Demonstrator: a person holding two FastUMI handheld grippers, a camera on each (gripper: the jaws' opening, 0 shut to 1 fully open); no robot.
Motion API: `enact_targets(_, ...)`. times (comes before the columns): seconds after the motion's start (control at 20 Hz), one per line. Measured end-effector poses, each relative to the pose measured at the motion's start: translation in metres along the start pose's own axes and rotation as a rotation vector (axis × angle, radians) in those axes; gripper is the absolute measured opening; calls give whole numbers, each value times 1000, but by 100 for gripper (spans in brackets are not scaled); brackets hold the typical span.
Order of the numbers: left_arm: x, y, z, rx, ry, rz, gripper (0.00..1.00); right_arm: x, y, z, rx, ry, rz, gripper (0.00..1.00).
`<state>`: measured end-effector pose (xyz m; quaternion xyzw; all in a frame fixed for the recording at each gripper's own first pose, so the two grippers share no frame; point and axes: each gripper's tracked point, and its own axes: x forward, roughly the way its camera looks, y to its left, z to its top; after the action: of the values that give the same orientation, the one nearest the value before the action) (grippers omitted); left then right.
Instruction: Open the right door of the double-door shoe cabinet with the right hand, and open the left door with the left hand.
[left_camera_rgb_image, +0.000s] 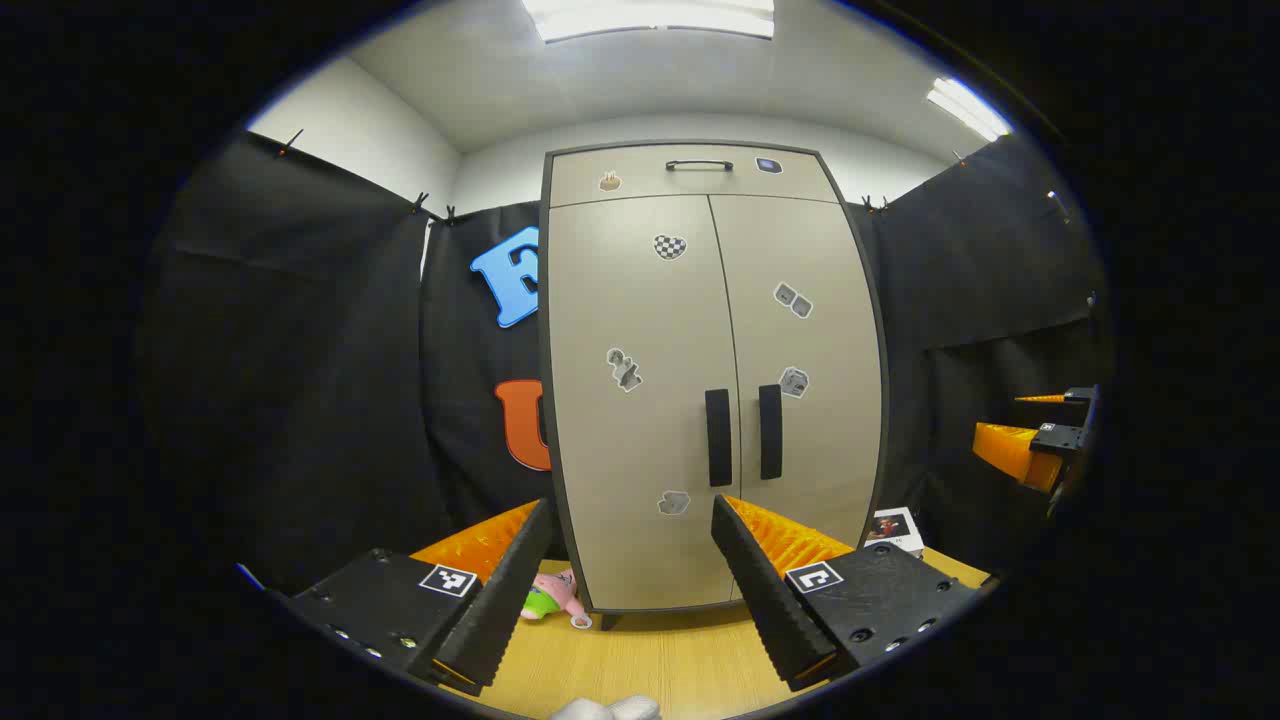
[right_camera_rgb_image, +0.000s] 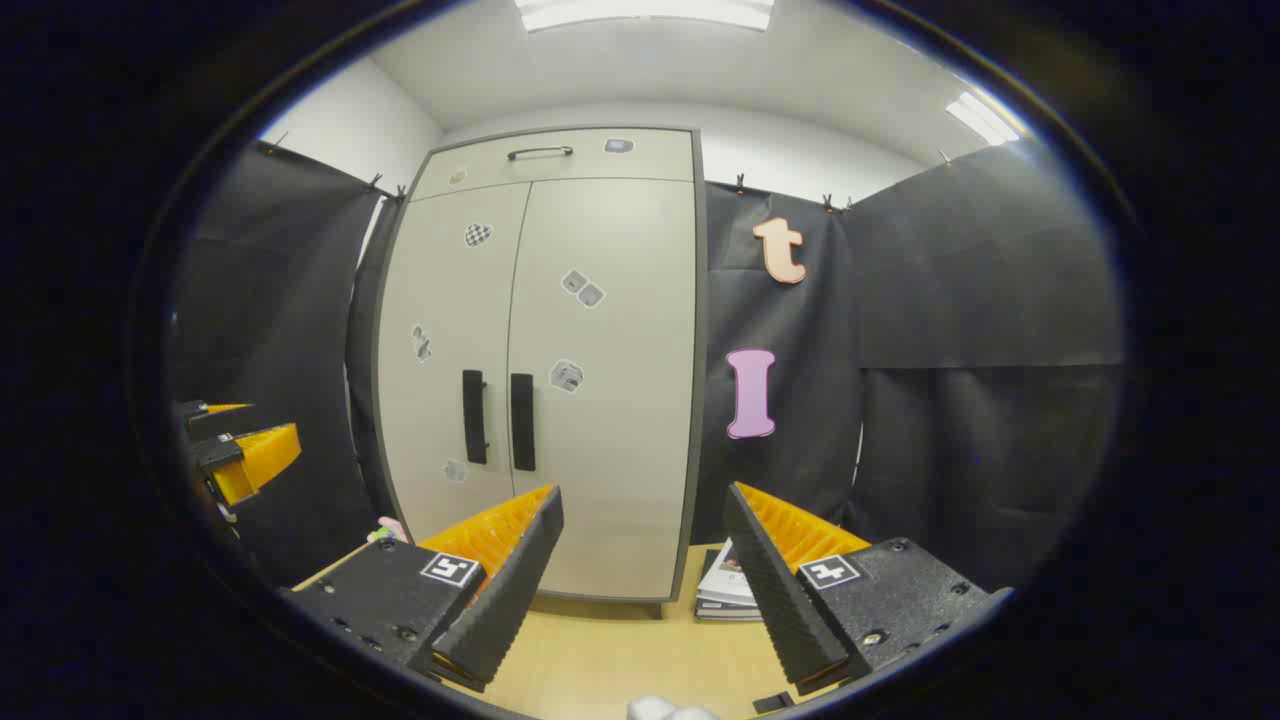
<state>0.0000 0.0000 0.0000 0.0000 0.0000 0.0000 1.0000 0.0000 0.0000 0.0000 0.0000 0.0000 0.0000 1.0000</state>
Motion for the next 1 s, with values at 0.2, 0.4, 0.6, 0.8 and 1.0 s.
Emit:
enact_targets(0.2, 0, 0, -1, 0, 2, 0, 96, 0, 2, 2, -10, -6, 3, 100)
enact_targets(0.4, 1, -1, -1, -1, 5, -1, 96, 1, 3, 3, -10, -8, 7, 100)
enact_targets(0.6, 3, 1, 0, -3, 7, 1, 96, 4, 5, 4, -10, -8, 7, 100)
enact_targets(0.8, 5, 1, 0, -1, 10, -1, 96, 11, 7, 3, -14, -5, 11, 100)
enact_targets(1.0, 4, 5, 1, -3, 9, -2, 96, 25, 14, 0, -28, 5, 15, 100)
